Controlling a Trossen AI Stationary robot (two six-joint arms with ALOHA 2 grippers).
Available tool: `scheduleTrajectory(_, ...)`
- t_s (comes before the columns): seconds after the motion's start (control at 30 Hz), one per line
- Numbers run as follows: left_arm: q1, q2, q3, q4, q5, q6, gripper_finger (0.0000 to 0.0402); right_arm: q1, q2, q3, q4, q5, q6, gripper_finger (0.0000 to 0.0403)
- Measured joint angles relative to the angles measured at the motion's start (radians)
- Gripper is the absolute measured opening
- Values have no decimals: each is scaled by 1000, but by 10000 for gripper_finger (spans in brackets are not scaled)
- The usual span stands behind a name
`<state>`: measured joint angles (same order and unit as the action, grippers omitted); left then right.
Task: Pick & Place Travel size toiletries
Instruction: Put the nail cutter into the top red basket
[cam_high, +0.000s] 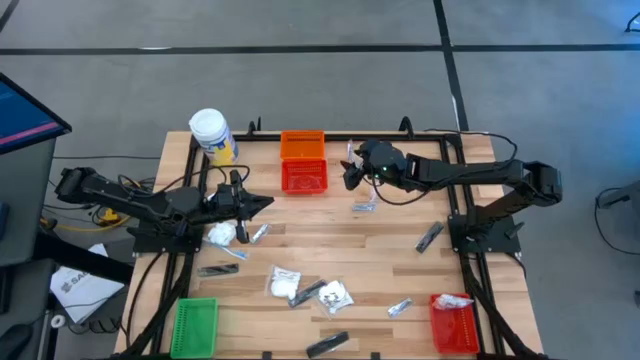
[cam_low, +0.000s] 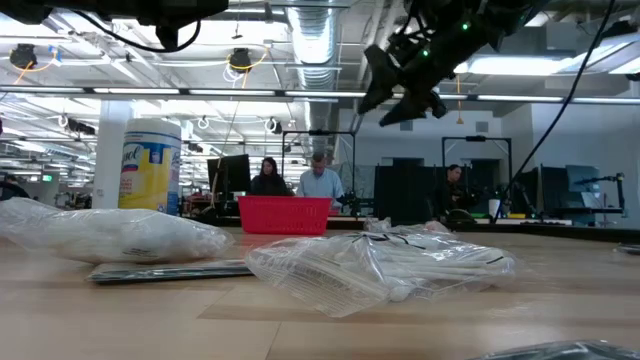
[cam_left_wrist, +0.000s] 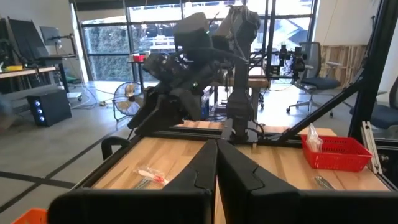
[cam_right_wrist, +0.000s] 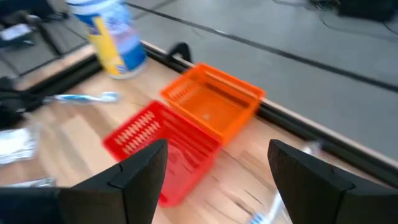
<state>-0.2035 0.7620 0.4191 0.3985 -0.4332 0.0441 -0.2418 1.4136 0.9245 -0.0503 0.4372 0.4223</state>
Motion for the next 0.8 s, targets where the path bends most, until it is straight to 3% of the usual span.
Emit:
scheduleTrajectory(0.23,0,0,0,-2,0,0,77,-56,57,-2,-78,14,93,271)
scheduleTrajectory(0.43,0,0,0,1,0,0,124,-112,191,8,-95,6,132,271)
scheduleTrajectory(0.8,0,0,0,1,0,1,135,-173,372,131,-349,-47,182,271)
